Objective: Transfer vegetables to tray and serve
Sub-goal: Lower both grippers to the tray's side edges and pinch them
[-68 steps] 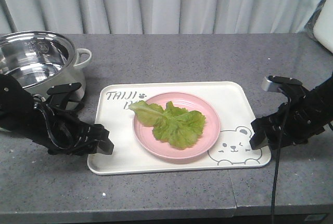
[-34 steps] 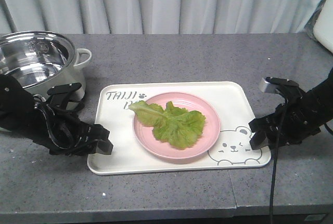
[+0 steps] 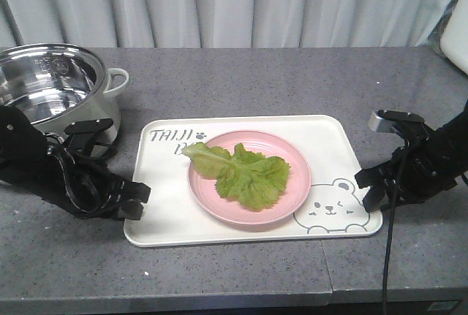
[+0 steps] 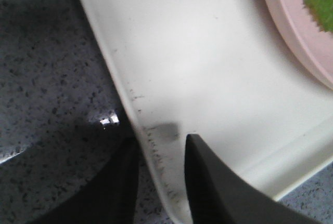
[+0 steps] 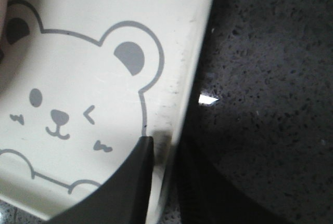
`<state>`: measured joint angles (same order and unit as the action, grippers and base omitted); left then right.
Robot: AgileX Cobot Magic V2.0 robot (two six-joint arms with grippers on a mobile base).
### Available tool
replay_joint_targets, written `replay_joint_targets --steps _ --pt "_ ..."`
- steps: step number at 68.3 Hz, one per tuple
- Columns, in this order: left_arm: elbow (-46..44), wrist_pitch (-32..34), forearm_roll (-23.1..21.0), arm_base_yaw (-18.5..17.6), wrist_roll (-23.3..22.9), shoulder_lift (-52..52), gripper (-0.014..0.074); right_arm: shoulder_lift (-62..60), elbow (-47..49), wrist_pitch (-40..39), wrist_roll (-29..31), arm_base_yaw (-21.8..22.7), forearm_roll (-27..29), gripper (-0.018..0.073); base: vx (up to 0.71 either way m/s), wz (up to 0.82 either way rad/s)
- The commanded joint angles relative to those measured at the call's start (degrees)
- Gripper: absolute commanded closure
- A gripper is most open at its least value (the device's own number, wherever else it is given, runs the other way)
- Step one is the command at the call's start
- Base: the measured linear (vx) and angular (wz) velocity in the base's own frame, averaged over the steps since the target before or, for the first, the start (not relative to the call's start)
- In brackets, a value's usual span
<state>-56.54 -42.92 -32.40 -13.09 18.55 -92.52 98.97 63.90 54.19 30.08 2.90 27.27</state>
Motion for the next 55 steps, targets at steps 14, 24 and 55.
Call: replay_joint_targets --steps 14,24,55 --pt "-1.47 0.35 -3.93 -0.2 -0.39 1.74 0.0582 -1.93 1.32 0.79 0.65 -0.09 2.99 0.0489 0.0 0.0" --pt "-1.47 0.35 -3.48 -0.2 -0.39 1.74 0.0604 -1.93 1.32 0.84 0.65 -0.09 2.99 0.0515 0.0 0.0" --pt "-1.47 0.52 -3.01 -0.2 -0.25 6.61 0.0604 -6.09 1.32 1.46 0.39 -0.09 3.51 0.0565 0.0 0.0"
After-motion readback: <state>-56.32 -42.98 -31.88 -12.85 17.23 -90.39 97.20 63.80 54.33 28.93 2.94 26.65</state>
